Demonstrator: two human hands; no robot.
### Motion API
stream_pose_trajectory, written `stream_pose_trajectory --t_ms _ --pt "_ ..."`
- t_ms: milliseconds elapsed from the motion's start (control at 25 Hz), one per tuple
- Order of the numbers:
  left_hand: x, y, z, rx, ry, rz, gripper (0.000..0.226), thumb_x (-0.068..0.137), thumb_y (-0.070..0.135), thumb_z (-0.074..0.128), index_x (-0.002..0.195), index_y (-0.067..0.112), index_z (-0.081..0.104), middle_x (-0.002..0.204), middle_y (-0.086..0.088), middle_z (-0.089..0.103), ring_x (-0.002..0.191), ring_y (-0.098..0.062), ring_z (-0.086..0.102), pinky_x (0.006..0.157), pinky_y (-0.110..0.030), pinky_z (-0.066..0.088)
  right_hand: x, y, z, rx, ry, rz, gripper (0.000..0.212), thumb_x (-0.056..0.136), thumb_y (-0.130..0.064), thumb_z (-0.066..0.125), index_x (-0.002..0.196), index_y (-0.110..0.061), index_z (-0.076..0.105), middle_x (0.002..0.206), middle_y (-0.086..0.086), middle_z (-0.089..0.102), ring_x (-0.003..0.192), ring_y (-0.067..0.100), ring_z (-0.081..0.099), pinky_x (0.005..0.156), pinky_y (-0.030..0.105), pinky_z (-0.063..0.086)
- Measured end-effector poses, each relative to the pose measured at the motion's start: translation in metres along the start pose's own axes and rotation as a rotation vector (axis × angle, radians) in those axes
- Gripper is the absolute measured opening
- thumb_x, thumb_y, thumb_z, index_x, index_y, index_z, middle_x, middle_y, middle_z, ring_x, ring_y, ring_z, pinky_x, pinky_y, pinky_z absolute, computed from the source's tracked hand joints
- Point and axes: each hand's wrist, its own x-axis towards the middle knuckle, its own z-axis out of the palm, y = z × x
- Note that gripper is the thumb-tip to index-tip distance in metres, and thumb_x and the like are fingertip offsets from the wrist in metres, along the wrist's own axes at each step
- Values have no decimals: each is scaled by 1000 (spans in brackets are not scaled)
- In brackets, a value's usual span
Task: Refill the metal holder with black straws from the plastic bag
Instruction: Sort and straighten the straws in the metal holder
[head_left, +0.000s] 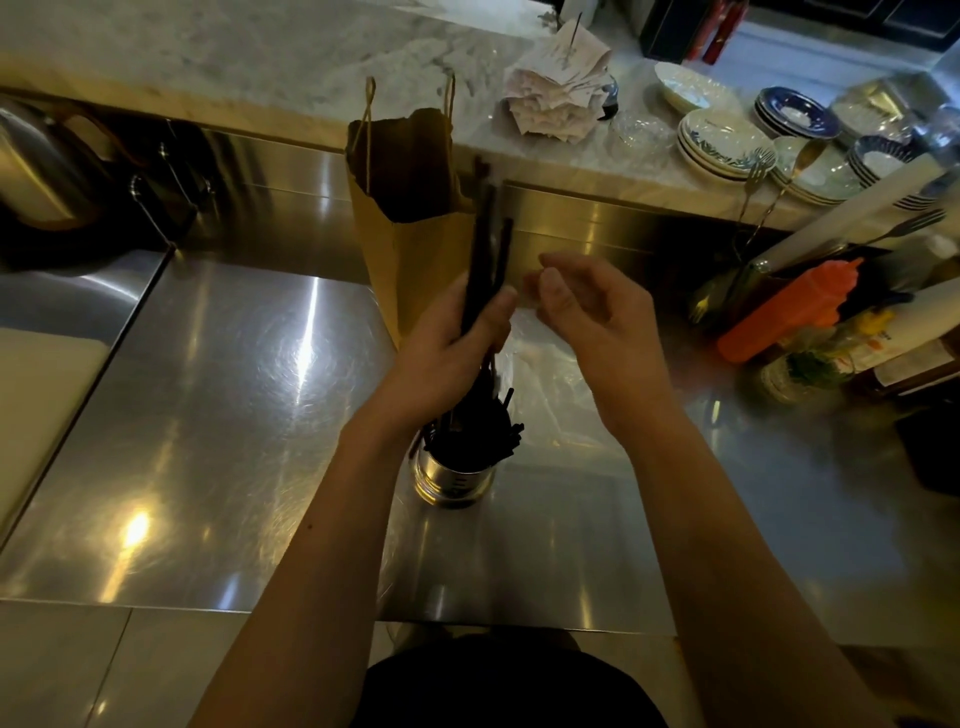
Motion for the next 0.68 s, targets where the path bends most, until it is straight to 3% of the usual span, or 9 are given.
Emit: stream_pose_trajectory --t_ms 80,160,280,440,520,600,680 --pt "1 4 -3 -143 79 -78 27 103 28 41 79 20 50 65 8 46 62 -10 47 64 -25 42 -2 8 3 67 -104 118 31 94 -29 59 122 -17 59 116 3 69 110 11 66 99 37 51" --pt "3 6 -8 -277 134 -94 33 103 30 40 73 23 50 64 7 44 62 -9 44 65 -28 39 -8 15 8 84 -292 214 29 92 -25 61 121 -20 58 112 0 70 104 6 67 95 30 52" --pt "7 9 -11 -367 204 -84 33 103 30 41 72 26 52 62 7 43 60 -9 41 64 -27 37 -19 23 20 -25 -486 235 29 88 -23 67 115 -29 59 111 -1 71 104 11 69 96 32 53" --pt "9 9 -8 -544 329 -114 25 104 27 39 82 16 47 61 6 40 55 -6 40 56 -19 39 -22 24 28 91 -419 233 22 93 -20 62 115 -18 60 102 8 73 97 22 71 93 38 55" --pt "10 8 -4 -576 395 -94 26 104 27 39 82 16 47 59 5 39 57 -7 42 60 -21 41 -23 24 30 93 -410 228 21 97 -19 56 114 -9 60 92 6 72 89 21 71 90 39 56" --pt "11 9 1 -633 489 -65 30 105 26 38 78 17 47 56 5 38 58 -10 48 71 -26 48 -24 25 31 69 -413 222 21 98 -20 54 113 -7 60 84 -1 69 81 17 68 84 35 56" --pt "11 14 2 -748 585 -74 35 104 29 40 71 17 46 54 3 34 51 -10 44 62 -27 50 -26 25 30 124 -416 239 24 96 -18 56 118 -7 60 84 -2 69 80 16 66 77 30 56"
